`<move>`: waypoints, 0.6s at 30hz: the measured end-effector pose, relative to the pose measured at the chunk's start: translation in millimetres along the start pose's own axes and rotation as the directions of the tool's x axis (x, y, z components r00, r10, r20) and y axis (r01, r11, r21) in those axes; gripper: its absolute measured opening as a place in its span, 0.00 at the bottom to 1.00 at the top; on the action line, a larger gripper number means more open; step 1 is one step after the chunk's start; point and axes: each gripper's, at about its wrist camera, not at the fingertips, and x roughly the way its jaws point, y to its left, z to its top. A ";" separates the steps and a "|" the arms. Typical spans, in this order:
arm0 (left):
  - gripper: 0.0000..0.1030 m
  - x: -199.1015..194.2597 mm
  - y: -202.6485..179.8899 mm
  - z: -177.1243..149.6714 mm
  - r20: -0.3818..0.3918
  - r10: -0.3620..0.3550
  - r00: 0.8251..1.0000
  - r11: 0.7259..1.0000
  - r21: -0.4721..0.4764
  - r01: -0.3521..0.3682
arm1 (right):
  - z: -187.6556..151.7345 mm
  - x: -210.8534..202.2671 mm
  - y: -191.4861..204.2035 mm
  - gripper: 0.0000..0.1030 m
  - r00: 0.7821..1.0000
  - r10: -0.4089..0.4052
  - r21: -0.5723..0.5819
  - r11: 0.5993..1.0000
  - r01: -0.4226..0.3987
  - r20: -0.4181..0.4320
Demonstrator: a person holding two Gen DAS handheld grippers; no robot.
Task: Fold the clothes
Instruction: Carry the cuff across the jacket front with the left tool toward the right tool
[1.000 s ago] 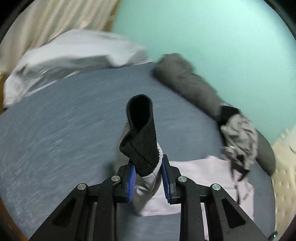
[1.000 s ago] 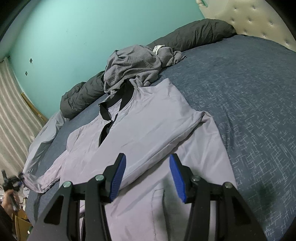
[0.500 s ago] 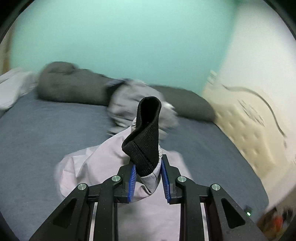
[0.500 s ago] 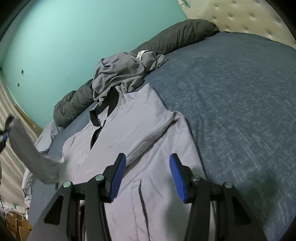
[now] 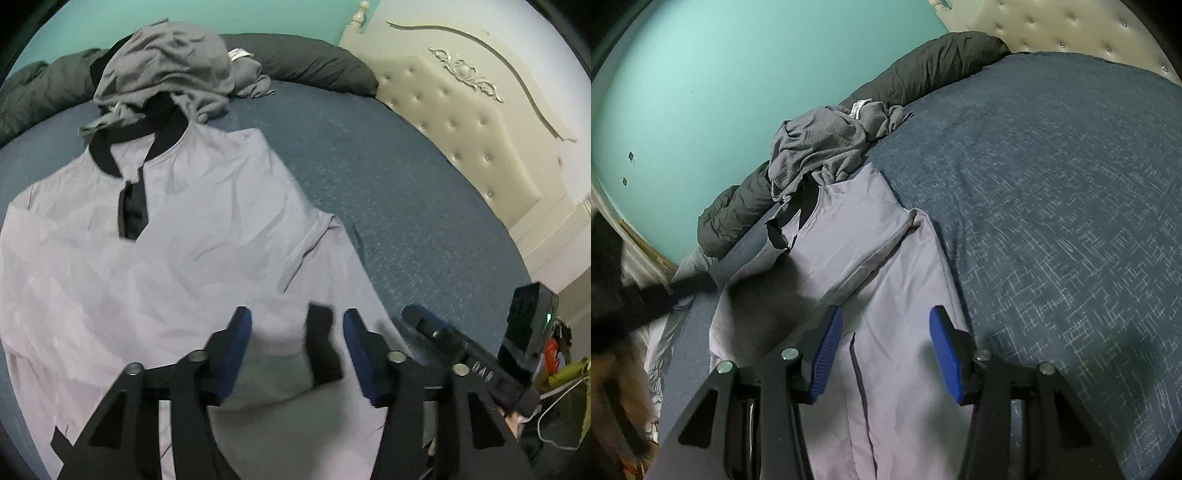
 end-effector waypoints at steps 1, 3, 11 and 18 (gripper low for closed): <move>0.57 -4.7 9.5 -4.2 0.001 0.015 1.000 1.000 -0.016 -0.015 | 0.1 1.0 -0.9 0.48 1.000 0.005 0.005 1.000 -0.005 -0.004; 0.59 -14.4 28.7 -12.6 0.004 0.045 0.999 0.998 -0.048 -0.045 | 0.4 3.7 -2.0 0.48 1.000 0.015 0.013 1.000 -0.015 -0.015; 0.60 -40.8 115.8 -60.7 -0.027 0.179 0.984 0.961 -0.209 -0.180 | 2.3 28.5 9.2 0.54 0.993 0.080 0.007 0.997 -0.080 -0.082; 0.60 -31.7 147.9 -95.1 -0.069 0.204 0.976 0.941 -0.263 -0.215 | -5.5 54.1 30.7 0.59 0.980 0.096 -0.042 0.994 -0.105 -0.177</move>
